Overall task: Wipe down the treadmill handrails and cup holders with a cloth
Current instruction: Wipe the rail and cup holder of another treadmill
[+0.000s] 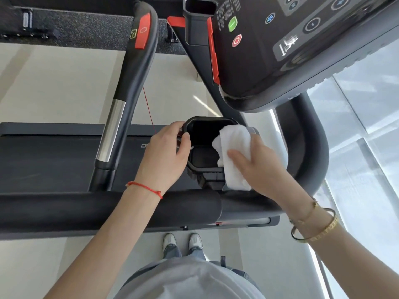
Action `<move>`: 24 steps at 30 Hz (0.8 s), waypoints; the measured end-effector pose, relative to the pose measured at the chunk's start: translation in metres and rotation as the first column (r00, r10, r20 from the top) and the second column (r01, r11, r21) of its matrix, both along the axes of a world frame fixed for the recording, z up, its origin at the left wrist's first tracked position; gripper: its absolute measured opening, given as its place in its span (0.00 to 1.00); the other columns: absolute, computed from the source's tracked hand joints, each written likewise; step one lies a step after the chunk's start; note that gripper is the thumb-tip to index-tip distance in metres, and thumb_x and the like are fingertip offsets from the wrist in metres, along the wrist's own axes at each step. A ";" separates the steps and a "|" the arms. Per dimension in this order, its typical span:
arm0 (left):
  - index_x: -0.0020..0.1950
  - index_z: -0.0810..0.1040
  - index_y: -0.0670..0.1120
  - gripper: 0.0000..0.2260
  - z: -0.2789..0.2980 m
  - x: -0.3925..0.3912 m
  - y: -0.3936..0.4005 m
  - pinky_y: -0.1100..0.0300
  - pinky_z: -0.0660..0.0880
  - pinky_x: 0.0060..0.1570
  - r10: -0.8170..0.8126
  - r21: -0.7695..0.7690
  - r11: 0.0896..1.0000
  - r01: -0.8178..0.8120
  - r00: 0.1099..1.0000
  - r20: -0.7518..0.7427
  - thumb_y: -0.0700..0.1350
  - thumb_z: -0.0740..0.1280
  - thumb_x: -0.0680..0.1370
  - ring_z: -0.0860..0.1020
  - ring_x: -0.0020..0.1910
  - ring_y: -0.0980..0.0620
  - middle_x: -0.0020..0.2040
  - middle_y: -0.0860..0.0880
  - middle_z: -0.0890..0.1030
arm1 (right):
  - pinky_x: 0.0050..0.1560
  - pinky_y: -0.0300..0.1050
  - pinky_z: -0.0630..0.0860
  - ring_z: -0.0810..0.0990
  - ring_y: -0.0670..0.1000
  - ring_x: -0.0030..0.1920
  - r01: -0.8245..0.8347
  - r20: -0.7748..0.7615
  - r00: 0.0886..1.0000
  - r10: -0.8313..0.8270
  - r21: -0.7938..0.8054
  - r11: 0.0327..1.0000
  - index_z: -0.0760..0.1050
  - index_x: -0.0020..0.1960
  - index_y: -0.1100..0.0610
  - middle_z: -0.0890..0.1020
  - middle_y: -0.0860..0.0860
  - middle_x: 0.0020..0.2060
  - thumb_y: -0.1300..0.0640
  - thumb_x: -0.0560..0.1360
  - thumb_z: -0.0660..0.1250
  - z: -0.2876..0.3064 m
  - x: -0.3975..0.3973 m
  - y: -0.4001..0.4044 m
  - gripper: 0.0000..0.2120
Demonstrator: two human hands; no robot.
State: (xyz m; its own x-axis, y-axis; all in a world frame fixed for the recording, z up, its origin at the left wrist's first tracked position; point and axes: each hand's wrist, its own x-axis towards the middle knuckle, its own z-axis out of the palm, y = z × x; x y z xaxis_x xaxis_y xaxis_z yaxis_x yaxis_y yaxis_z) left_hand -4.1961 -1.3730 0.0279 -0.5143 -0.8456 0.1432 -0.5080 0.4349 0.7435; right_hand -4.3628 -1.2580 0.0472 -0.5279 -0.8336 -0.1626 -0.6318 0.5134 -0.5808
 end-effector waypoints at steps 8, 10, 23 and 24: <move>0.64 0.76 0.47 0.13 0.001 -0.002 0.002 0.81 0.67 0.44 0.003 0.000 1.000 -0.003 1.000 0.005 0.44 0.59 0.82 0.77 0.46 0.58 0.52 0.52 0.80 | 0.45 0.42 0.68 0.76 0.53 0.49 -0.013 0.065 0.998 0.013 0.002 1.000 0.67 0.66 0.63 0.78 0.53 0.52 0.52 0.80 0.64 0.018 -0.013 -0.045 0.20; 0.64 0.76 0.48 0.13 0.001 -0.002 0.002 0.76 0.68 0.45 0.005 0.001 1.000 -0.005 1.000 0.011 0.45 0.59 0.82 0.77 0.48 0.57 0.53 0.52 0.81 | 0.39 0.39 0.67 0.73 0.51 0.45 0.012 0.025 1.000 -0.012 -0.018 1.000 0.65 0.67 0.63 0.74 0.52 0.50 0.51 0.79 0.64 0.012 -0.006 -0.031 0.21; 0.63 0.77 0.48 0.12 0.000 -0.002 0.002 0.75 0.71 0.43 0.014 -0.008 1.000 -0.014 1.000 0.004 0.44 0.59 0.82 0.78 0.43 0.60 0.50 0.53 0.81 | 0.51 0.28 0.61 0.74 0.53 0.59 -0.250 -0.162 0.962 0.221 -0.191 0.949 0.60 0.74 0.60 0.71 0.55 0.68 0.57 0.78 0.66 0.005 -0.005 -0.015 0.28; 0.63 0.77 0.48 0.12 0.000 -0.002 0.002 0.75 0.71 0.43 0.018 -0.006 1.000 -0.018 1.000 0.004 0.44 0.59 0.82 0.78 0.44 0.59 0.50 0.53 0.81 | 0.57 0.28 0.60 0.71 0.54 0.66 -0.319 -0.216 0.936 0.280 -0.175 0.932 0.60 0.75 0.61 0.69 0.55 0.71 0.58 0.78 0.66 0.008 -0.008 -0.018 0.28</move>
